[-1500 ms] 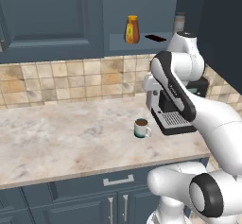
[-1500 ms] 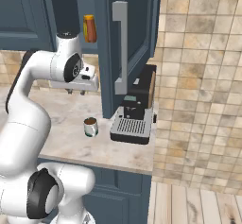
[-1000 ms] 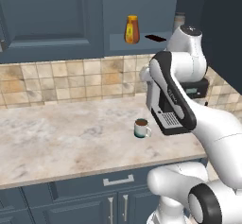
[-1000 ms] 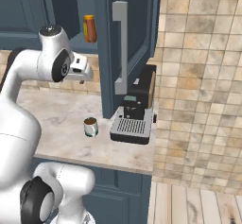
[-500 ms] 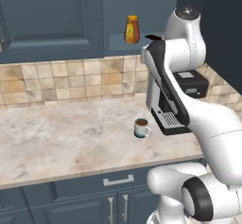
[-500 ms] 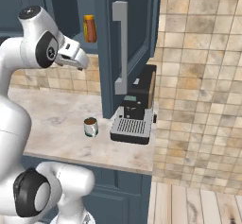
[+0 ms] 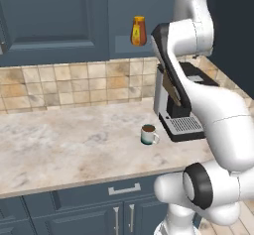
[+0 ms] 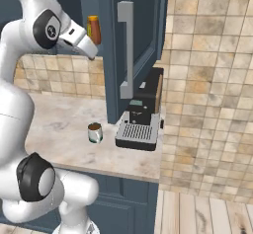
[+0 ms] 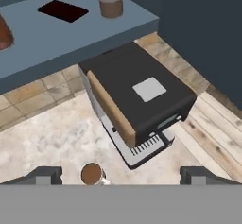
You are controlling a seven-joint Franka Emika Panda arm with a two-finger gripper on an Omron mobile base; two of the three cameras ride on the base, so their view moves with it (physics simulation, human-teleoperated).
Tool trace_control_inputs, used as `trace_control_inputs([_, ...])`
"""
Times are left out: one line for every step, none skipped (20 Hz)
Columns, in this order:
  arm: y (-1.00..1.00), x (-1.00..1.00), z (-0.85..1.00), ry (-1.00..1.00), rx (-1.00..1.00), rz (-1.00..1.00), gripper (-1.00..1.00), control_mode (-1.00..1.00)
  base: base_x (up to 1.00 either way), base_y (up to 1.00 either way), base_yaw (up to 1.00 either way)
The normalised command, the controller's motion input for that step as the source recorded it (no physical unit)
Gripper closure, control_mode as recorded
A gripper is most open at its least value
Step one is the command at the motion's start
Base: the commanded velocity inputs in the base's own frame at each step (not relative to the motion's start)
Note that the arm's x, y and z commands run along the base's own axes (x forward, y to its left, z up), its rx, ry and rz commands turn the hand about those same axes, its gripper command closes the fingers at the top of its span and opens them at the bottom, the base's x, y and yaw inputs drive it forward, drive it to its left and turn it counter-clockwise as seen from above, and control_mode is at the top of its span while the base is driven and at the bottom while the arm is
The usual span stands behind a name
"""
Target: Pick the cinnamon and honey bottle from the cabinet and place them next to the mug.
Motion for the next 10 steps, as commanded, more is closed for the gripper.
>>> trace_control_inputs([-0.72,0.19,0.00,-0.15,0.04,0.00,-1.00,-1.00,0.00,0.00,0.00])
trace_control_inputs([-0.72,0.24,0.00,-0.16,0.04,0.00,-1.00,-1.00,0.00,0.00,0.00])
trace_control_inputs([-0.71,0.24,0.00,-0.17,0.03,0.00,-1.00,-1.00,0.00,0.00,0.00])
trace_control_inputs([-0.68,0.28,0.00,-0.17,0.02,0.00,-1.00,-1.00,0.00,0.00,0.00])
trace_control_inputs([-0.64,0.25,0.00,-0.18,0.01,0.00,-1.00,-1.00,0.00,0.00,0.00])
trace_control_inputs([-0.59,0.19,0.00,-0.21,0.00,0.00,-1.00,-1.00,0.00,0.00,0.00])
trace_control_inputs([-0.56,0.16,0.00,-0.24,0.00,0.00,-1.00,-1.00,0.00,0.00,0.00])
trace_control_inputs([-0.51,0.19,0.00,-0.23,0.00,0.00,-1.00,-1.00,0.00,0.00,0.00])
trace_control_inputs([-0.40,0.27,0.00,-0.22,0.00,0.00,-1.00,-1.00,0.00,0.00,0.00])
trace_control_inputs([-0.29,0.34,0.00,-0.20,0.00,0.00,-1.00,-1.00,0.00,0.00,0.00])
